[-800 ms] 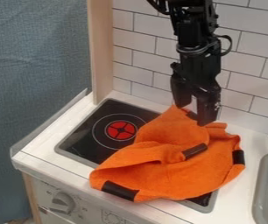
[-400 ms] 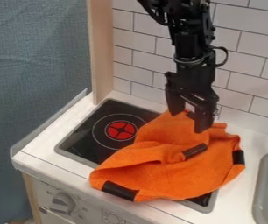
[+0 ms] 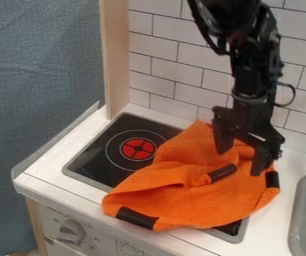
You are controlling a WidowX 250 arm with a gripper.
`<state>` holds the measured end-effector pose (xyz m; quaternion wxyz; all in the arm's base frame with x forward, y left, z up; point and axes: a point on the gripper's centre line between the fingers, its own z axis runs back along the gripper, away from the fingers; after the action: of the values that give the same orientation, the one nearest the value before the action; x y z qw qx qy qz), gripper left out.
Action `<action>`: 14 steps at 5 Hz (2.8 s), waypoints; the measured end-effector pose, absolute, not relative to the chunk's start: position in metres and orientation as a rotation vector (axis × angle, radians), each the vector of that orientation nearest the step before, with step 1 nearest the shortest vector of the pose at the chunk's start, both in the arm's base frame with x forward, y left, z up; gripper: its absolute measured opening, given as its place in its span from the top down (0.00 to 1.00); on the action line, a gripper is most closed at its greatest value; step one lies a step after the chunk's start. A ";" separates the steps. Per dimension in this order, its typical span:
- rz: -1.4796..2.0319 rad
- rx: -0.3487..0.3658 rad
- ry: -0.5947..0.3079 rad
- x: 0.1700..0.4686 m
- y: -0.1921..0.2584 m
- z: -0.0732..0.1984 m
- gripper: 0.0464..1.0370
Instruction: Fold the cloth from bottom right to top left
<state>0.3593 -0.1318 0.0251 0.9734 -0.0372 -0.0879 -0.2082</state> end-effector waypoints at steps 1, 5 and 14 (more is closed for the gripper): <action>-0.399 -0.085 -0.171 0.365 -0.156 0.008 0.04; -0.416 -0.022 -0.135 0.378 -0.187 -0.023 0.70; -0.485 -0.164 -0.177 0.359 -0.097 0.055 1.00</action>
<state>0.3586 -0.0965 0.0546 0.9635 -0.0812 -0.0876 -0.2394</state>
